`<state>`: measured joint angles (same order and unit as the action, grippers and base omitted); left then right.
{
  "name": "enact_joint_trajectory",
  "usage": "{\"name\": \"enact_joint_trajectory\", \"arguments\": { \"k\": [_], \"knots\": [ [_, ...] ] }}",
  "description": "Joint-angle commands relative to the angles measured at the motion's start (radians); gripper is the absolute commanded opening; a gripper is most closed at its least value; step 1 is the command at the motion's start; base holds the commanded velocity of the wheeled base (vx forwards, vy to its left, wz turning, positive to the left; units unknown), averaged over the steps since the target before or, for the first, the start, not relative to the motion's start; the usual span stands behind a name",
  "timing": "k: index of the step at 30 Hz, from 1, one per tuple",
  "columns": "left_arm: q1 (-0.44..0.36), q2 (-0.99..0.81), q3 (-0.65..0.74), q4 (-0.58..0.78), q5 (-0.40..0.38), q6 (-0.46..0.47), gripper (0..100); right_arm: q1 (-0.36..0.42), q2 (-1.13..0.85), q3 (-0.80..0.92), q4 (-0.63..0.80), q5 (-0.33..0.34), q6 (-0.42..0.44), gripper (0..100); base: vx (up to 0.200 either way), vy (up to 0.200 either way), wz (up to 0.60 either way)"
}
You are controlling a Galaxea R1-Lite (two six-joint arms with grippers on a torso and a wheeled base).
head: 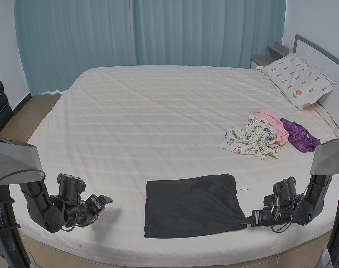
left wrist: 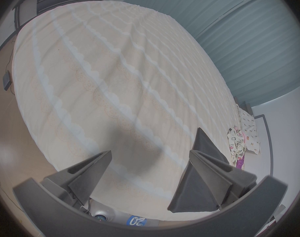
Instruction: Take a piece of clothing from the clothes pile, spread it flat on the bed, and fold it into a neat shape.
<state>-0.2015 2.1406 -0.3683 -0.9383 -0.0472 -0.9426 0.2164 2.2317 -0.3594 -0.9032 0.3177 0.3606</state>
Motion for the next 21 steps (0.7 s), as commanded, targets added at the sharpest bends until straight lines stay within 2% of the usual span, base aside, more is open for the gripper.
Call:
{"name": "enact_joint_trajectory", "arguments": {
  "k": [1, 6, 10, 11, 12, 13, 14, 16, 21],
  "knots": [
    [0.001, 0.001, 0.002, 0.0, 0.0, -0.001, 100, 0.0, -0.004, 0.003, -0.008, 0.001, -0.006, 100, 0.0, 0.0, 0.0],
    [-0.001, 0.001, 0.0, 0.0, 0.0, -0.001, 100, -0.026, -0.017, -0.102, -0.016, 0.003, 0.02, 100, 0.0, 0.0, 0.0],
    [-0.004, 0.001, 0.0, 0.0, 0.0, -0.001, 100, -0.022, 0.031, -0.24, -0.006, 0.0, 0.146, 100, 0.0, 0.0, 0.0],
    [-0.004, 0.001, 0.0, 0.0, 0.0, -0.001, 100, -0.022, 0.031, -0.24, -0.006, 0.0, 0.146, 100, 0.0, 0.0, 0.0],
    [-0.01, 0.001, 0.002, 0.0, 0.0, -0.002, 100, -0.02, 0.074, -0.325, -0.003, -0.014, 0.204, 100, 0.0, 0.0, 0.0],
    [-0.013, 0.001, 0.002, 0.0, 0.0, -0.002, 100, -0.018, 0.1, -0.36, -0.002, -0.026, 0.221, 100, 0.0, 0.0, 0.0],
    [-0.013, 0.001, 0.002, 0.0, 0.0, -0.002, 100, -0.018, 0.1, -0.36, -0.002, -0.026, 0.221, 100, 0.0, 0.0, 0.0],
    [-0.018, 0.001, 0.008, -0.002, 0.0, -0.002, 100, -0.018, 0.189, -0.477, 0.003, -0.068, 0.248, 100, 0.0, 0.0, 0.0],
    [-0.018, 0.001, 0.008, -0.002, 0.0, -0.002, 100, -0.015, 0.275, -0.595, 0.004, -0.077, 0.288, 100, 0.0, 0.0, 0.0]
  ]
}}
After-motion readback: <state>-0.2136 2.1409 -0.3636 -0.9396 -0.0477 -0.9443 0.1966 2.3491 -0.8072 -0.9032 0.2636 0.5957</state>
